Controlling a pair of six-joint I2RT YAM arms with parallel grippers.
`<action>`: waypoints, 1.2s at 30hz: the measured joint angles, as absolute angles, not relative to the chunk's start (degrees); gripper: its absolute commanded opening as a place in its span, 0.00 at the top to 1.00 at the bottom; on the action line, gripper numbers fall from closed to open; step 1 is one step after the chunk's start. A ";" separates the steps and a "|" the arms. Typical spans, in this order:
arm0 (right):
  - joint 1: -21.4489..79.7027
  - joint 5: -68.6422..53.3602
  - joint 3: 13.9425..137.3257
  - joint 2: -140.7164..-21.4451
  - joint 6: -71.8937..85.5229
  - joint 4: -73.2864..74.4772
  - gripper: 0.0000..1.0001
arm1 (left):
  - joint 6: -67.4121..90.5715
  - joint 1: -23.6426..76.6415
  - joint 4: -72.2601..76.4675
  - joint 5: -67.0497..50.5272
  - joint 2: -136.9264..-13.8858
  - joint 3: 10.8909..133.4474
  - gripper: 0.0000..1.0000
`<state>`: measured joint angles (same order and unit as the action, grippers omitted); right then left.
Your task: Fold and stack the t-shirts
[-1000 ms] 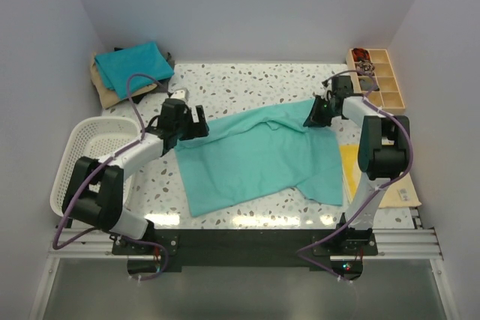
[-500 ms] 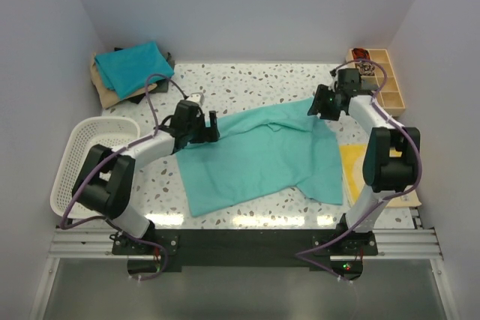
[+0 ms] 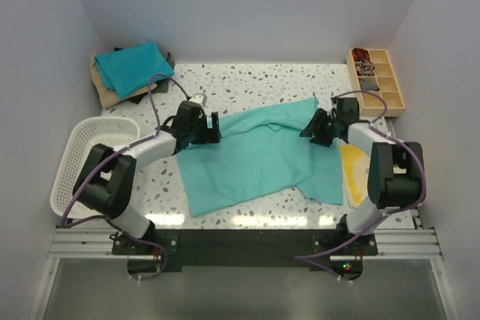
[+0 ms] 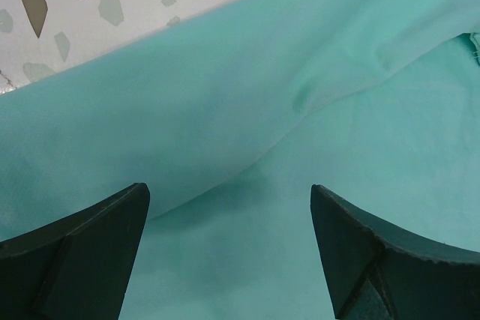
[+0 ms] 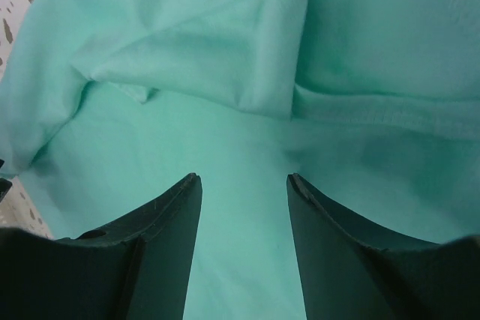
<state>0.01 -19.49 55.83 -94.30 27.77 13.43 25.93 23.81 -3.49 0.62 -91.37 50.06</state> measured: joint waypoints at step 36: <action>3.75 -18.37 45.98 -94.87 41.28 -10.22 0.41 | 25.30 24.10 -3.97 0.91 -91.94 51.51 0.06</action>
